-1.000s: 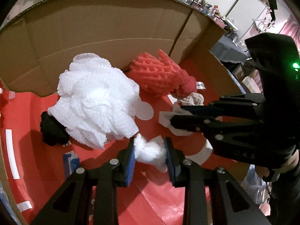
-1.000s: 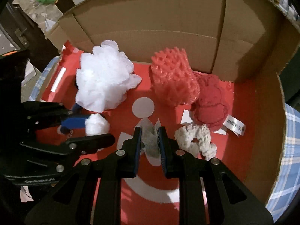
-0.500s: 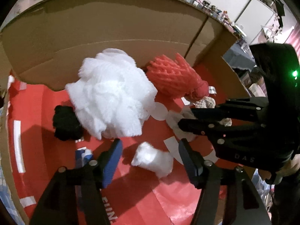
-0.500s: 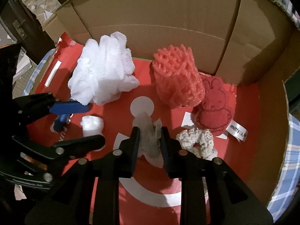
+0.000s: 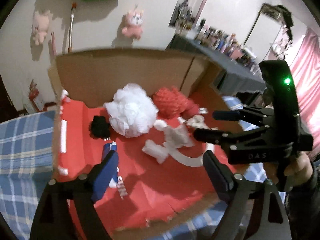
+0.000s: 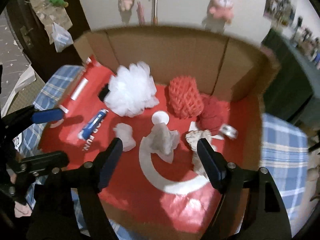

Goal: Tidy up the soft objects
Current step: 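Open the right tool to drop the tissue while the left tool releases the cotton, then move both tools back from the box toward the sponge pad and sheep plush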

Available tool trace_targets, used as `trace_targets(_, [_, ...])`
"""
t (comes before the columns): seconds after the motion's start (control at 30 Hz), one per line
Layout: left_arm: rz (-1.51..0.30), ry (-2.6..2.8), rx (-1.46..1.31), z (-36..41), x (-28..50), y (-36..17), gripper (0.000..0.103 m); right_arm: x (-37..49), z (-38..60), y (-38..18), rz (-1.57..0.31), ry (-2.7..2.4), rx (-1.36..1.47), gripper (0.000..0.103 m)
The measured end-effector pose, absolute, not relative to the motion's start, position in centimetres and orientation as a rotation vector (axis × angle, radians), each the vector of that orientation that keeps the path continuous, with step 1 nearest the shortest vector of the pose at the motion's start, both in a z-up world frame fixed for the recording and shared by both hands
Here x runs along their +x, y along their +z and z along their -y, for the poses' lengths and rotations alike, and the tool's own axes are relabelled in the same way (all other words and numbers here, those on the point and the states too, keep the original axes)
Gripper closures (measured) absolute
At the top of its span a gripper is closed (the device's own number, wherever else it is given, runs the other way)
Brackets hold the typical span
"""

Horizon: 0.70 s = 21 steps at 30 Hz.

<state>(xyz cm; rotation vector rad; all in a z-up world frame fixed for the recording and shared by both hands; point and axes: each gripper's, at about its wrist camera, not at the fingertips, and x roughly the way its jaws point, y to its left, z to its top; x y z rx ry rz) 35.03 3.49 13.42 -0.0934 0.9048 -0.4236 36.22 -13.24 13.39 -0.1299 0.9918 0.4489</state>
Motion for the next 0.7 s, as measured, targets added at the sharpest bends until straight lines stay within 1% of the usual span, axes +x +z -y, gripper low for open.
trace_targets(0.07, [-0.853, -0.428, -0.101, -3.8, 32.6, 15.0, 0.009, 34.7, 13.8, 15.0, -0.958, 0.454, -0.114, 0.027])
trace_targets(0.1, [-0.834, -0.425, -0.103, -3.6, 31.8, 15.6, 0.006, 33.4, 14.3, 16.1, -0.926, 0.459, -0.100, 0.027])
trace_targets(0.2, [-0.746, -0.410, -0.107, -4.0, 27.6, 18.1, 0.001, 29.7, 14.8, 18.5, -0.846, 0.442, -0.099, 0.027])
trace_targets(0.3, [-0.675, -0.400, -0.097, -4.4, 23.8, 20.3, 0.000, 26.2, 15.4, 20.3, -0.774, 0.435, -0.100, 0.026])
trace_targets(0.37, [-0.630, -0.389, -0.088, -4.2, 21.0, 21.4, 0.000, 23.4, 15.6, 21.5, -0.717, 0.426, -0.111, 0.019])
trace_targets(0.4, [-0.615, -0.383, -0.083, -4.1, 20.1, 21.8, 0.000, 21.5, 16.0, 22.0, -0.684, 0.418, -0.116, 0.017])
trace_targets(0.43, [-0.595, -0.377, -0.076, -4.0, 19.0, 22.0, 0.000, 20.3, 16.1, 22.4, -0.658, 0.416, -0.118, 0.015])
trace_targets(0.6, [-0.478, -0.331, -0.049, -3.5, 13.9, 22.5, 0.000, 13.0, 16.6, 23.2, -0.512, 0.358, -0.172, 0.012])
trace_targets(0.63, [-0.450, -0.309, -0.050, -3.5, 12.7, 22.5, 0.000, 12.0, 16.7, 23.1, -0.492, 0.350, -0.178, 0.009])
trace_targets(0.7, [-0.419, -0.299, -0.052, -3.6, 11.1, 22.3, 0.000, 9.5, 16.8, 22.8, -0.445, 0.331, -0.186, 0.008])
